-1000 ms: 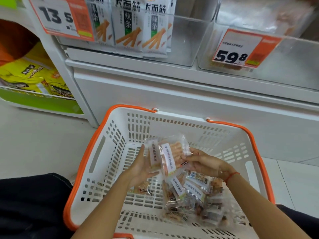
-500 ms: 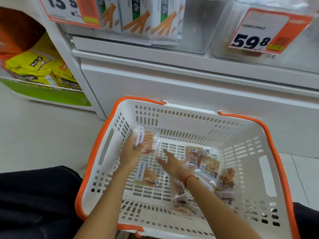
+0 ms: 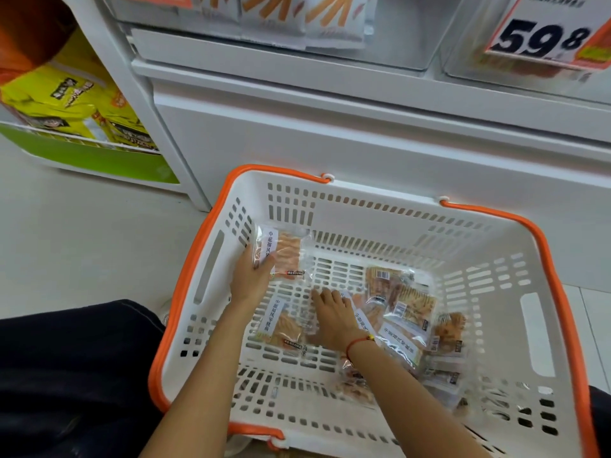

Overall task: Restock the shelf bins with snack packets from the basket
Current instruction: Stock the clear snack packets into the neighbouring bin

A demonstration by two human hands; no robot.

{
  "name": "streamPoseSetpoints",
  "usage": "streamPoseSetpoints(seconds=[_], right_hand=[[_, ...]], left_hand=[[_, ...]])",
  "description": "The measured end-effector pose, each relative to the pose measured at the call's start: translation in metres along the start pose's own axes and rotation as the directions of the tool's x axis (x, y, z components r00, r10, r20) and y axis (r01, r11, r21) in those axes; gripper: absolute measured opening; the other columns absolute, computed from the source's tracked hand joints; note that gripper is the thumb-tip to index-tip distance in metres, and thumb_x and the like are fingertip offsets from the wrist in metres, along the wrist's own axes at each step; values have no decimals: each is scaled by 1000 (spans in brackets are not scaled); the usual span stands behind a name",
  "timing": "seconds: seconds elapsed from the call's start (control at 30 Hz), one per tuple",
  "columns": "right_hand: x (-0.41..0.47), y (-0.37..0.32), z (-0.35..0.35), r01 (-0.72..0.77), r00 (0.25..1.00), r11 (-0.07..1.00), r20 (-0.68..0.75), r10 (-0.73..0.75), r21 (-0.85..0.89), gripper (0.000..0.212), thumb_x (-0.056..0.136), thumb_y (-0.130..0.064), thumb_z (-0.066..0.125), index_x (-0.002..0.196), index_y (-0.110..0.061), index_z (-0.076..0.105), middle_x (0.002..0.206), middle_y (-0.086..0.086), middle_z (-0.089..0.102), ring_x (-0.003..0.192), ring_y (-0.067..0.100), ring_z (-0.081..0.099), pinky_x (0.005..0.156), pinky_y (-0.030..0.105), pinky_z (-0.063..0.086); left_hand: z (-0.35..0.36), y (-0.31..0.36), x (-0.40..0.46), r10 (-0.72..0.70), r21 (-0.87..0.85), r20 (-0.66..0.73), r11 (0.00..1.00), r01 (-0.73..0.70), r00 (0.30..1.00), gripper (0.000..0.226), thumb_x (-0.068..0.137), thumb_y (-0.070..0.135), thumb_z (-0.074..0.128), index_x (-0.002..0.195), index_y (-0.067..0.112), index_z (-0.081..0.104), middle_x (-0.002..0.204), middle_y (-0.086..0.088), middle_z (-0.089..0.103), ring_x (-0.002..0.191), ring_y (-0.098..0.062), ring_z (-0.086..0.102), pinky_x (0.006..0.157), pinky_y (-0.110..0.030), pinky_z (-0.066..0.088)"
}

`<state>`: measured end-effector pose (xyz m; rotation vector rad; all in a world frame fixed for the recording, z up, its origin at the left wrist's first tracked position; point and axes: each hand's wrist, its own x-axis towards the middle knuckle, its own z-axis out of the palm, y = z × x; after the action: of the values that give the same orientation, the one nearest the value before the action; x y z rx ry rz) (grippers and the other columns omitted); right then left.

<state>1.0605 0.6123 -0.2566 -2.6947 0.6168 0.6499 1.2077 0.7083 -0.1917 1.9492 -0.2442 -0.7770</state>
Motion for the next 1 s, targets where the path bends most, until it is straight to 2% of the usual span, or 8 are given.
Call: streamPoseSetpoints(seconds=[0.07, 0.23, 0.33, 0.4, 0.53, 0.7, 0.83, 1.0], right_hand=[[1, -8, 5, -27, 1000, 992, 16, 25, 121, 80, 76, -47, 70, 139, -13, 33, 134, 9, 36, 124, 28, 35, 106, 38, 31], [7, -15, 5, -18, 999, 993, -45, 23, 114, 68, 70, -41, 77, 120, -11, 42, 118, 6, 43, 107, 23, 40, 93, 31, 39], [8, -15, -4, -40, 998, 940, 66, 19, 340, 50, 73, -21, 77, 105, -16, 38, 101, 3, 57, 87, 19, 50, 67, 25, 42], [5, -5, -20, -97, 983, 859, 184, 3, 502, 45, 74, -11, 75, 106, -16, 43, 101, 4, 66, 82, 17, 58, 67, 25, 45], [-14, 50, -81, -126, 919, 860, 385, -87, 495, 28, 80, -10, 70, 97, -27, 55, 110, 1, 63, 99, 19, 63, 90, 33, 51], [-57, 97, -186, -197, 863, 873, 502, -62, 446, 27, 88, -8, 60, 107, -27, 63, 95, -11, 67, 88, 5, 64, 74, 18, 51], [-86, 91, -255, -162, 912, 865, 406, -53, 476, 27, 90, -8, 57, 100, -31, 67, 85, -15, 67, 83, 1, 61, 70, 12, 47], [-111, 98, -284, -96, 994, 814, 10, 110, 573, 29, 80, -11, 74, 108, -13, 66, 72, -1, 66, 54, -1, 58, 52, 10, 44]], left_hand=[[-2, 0, 1, -8, -41, 17, 999, 8, 1000, 63, 94, 29, 53, 147, 39, 22, 143, 4, 46, 131, -21, 45, 105, -52, 39], [-5, 2, 2, -48, -74, 48, 996, 51, 998, 66, 88, 34, 54, 136, 62, 19, 145, 9, 43, 131, -20, 45, 104, -52, 39], [-7, -3, 6, -98, -117, 47, 988, 103, 994, 61, 86, 35, 55, 141, 45, 31, 136, 10, 51, 126, -20, 49, 103, -51, 41], [-7, -6, 7, -108, -141, 73, 983, 118, 991, 58, 90, 32, 54, 142, 43, 31, 138, 9, 50, 127, -19, 48, 104, -50, 41], [-3, -1, 4, -136, -152, 103, 977, 150, 985, 52, 94, 26, 52, 143, 28, 35, 140, 1, 49, 126, -22, 49, 100, -47, 46], [18, 45, -18, -245, -238, 188, 928, 286, 951, 51, 97, 14, 51, 145, 12, 33, 144, -10, 40, 127, -27, 45, 78, -32, 54], [33, 87, -44, -198, -267, 324, 919, 290, 925, 49, 97, 20, 51, 143, 13, 35, 150, -8, 33, 127, -26, 44, 80, -34, 51], [44, 118, -70, 21, -327, 368, 939, 109, 930, 74, 94, 26, 57, 152, 21, 11, 155, 2, 23, 140, -19, 29, 104, -41, 38]])
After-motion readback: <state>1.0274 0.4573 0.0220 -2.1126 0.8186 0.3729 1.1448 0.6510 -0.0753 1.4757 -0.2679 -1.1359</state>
